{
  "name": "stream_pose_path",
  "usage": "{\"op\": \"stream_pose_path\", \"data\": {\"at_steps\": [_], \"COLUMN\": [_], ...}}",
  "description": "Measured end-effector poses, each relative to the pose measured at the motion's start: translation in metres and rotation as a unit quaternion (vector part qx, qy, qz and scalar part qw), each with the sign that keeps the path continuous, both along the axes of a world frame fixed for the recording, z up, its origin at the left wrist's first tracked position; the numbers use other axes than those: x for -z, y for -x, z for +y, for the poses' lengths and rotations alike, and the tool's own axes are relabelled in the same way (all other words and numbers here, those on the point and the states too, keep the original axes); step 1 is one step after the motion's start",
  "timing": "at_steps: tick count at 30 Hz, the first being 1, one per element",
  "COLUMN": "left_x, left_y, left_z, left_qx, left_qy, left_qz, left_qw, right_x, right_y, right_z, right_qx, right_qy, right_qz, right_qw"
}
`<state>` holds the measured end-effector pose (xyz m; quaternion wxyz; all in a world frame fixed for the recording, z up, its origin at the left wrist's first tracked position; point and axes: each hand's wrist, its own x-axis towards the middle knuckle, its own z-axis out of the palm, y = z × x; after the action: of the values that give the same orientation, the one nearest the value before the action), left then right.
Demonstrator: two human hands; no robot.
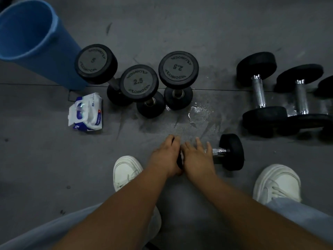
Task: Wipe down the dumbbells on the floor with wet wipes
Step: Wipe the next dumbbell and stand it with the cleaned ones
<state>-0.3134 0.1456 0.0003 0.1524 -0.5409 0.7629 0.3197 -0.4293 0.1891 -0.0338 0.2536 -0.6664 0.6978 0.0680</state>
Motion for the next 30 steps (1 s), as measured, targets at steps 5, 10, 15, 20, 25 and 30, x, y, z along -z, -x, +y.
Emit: {"op": "stream_pose_path", "data": {"at_steps": [5,10,15,20,25,30], "left_x": [-0.001,-0.005,-0.003,0.001,0.001,0.000], "left_y": [-0.001,0.001,0.001,-0.002,-0.002,-0.001], "left_z": [-0.002,-0.004,-0.004,-0.005,-0.001,0.000], "left_qx": [0.000,0.006,0.007,0.017,0.003,0.003], "left_qy": [-0.012,-0.005,-0.015,-0.014,0.004,0.006], "left_qz": [0.002,-0.005,-0.001,-0.007,0.020,0.018], "left_qw": [1.000,1.000,1.000,1.000,1.000,1.000], "right_x": [-0.021,-0.005,-0.015,-0.019,-0.016,-0.022], "right_y": [-0.006,0.001,-0.003,-0.035,-0.040,-0.040], "right_z": [0.026,-0.002,0.034,0.066,0.009,0.008], "right_qx": [0.018,-0.004,0.025,0.569,0.718,0.733], "right_qy": [-0.003,-0.019,0.060,-0.072,-0.158,-0.147], "right_qz": [-0.002,0.004,-0.033,-0.388,-0.557,-0.580], "right_qw": [1.000,1.000,0.997,0.722,0.387,0.323]}}
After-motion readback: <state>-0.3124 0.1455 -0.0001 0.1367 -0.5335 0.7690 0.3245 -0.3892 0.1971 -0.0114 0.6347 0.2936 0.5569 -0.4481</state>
